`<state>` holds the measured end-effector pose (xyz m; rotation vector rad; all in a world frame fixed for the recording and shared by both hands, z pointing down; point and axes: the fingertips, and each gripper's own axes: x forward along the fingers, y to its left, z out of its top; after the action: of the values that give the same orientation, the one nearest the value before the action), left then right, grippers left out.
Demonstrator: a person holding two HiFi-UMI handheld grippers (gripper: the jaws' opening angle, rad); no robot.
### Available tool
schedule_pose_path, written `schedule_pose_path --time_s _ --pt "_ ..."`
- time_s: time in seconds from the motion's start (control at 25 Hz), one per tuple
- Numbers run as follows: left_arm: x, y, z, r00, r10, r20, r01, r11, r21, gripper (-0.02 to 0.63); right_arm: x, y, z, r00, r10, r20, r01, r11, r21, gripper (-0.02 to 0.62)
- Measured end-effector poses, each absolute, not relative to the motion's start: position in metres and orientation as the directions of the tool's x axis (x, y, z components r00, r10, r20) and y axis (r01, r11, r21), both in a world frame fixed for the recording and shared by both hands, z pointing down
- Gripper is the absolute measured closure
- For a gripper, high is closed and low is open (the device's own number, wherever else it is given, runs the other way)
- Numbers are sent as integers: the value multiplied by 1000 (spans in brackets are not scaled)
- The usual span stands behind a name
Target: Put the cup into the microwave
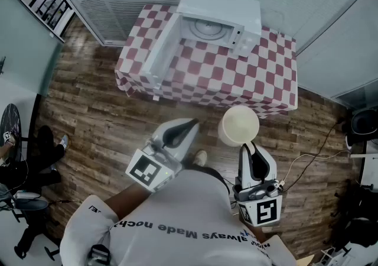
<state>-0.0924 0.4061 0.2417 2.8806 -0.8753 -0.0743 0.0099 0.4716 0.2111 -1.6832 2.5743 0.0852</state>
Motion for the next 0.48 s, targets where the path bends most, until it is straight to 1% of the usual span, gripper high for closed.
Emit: schedule_pose_path --time_s 0.48 --pt "-56 410 247 827 -563 5 -558 -819 134 606 46 477 213 -402 -911 -90 -915 403 10 552"
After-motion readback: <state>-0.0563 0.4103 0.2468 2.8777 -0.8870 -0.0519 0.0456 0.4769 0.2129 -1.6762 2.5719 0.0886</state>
